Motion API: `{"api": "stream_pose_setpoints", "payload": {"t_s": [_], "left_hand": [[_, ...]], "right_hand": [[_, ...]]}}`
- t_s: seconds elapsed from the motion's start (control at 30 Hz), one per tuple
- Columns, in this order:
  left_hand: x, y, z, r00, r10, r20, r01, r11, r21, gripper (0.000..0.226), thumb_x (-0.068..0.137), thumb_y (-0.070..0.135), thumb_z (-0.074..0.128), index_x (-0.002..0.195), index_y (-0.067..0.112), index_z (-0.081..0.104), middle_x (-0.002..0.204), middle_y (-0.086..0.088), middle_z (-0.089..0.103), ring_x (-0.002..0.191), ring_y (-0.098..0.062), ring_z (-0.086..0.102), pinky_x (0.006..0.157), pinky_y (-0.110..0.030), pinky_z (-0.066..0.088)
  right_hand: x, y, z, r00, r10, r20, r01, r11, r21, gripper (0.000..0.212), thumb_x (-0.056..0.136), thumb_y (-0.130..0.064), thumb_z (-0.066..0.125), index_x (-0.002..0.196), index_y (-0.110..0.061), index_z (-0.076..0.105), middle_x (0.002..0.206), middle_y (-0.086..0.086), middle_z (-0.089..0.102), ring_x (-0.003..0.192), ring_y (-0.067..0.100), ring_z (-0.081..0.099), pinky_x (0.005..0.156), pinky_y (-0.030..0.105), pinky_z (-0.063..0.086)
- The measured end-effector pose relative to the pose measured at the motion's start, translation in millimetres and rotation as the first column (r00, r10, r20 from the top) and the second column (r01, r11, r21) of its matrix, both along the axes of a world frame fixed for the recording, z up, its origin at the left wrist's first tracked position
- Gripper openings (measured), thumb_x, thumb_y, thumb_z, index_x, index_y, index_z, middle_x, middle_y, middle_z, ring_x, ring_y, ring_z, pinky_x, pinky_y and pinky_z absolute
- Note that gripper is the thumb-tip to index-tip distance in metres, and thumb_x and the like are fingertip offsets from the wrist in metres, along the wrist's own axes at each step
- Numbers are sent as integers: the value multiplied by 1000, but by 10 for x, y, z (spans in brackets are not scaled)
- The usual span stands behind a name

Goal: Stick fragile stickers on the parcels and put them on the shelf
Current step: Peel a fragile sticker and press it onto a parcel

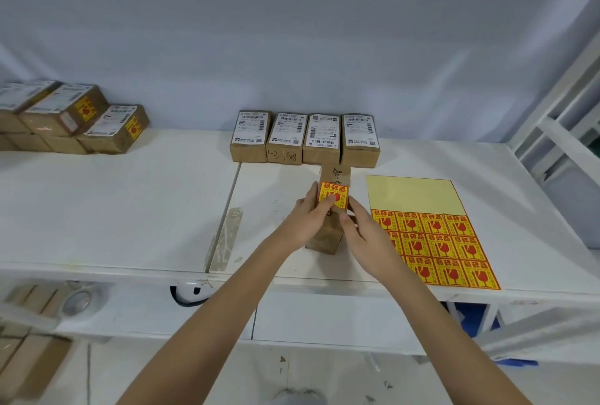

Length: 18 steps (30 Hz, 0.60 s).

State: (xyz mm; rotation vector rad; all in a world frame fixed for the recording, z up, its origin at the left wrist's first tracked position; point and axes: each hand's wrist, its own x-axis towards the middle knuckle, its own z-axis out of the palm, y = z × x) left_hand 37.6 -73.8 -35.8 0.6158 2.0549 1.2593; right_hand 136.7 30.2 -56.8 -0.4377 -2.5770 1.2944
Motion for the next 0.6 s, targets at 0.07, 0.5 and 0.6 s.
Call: {"api": "stream_pose_setpoints", "payload": {"t_s": [0.07, 0.5, 0.6], "left_hand": [[9, -10, 56, 997, 40, 66, -45, 997, 69, 54, 98, 48, 35, 148, 37, 17, 150, 7, 32, 140, -15, 26, 114, -32, 18], [-431, -532, 56, 915, 308, 262, -303, 951, -58, 86, 74, 56, 69, 144, 30, 26, 120, -4, 61, 103, -19, 62, 86, -36, 52], [-574, -639, 119, 911, 359, 204, -358, 933, -48, 92, 72, 57, 70, 146, 25, 26, 117, -2, 61, 99, -15, 62, 81, -32, 53]], "right_hand": [[-43, -5, 31, 999, -12, -37, 9, 997, -79, 37, 100, -31, 37, 137, -29, 38, 127, -15, 52, 109, 2, 54, 92, 25, 47], [-552, -204, 131, 991, 119, -55, -125, 985, -116, 35, 100, -25, 42, 133, -18, 46, 121, -5, 57, 105, 7, 54, 79, 10, 42], [-802, -276, 207, 993, 121, -6, -121, 991, -51, 33, 99, -25, 41, 130, -16, 47, 119, 0, 59, 99, 16, 58, 85, 31, 49]]}}
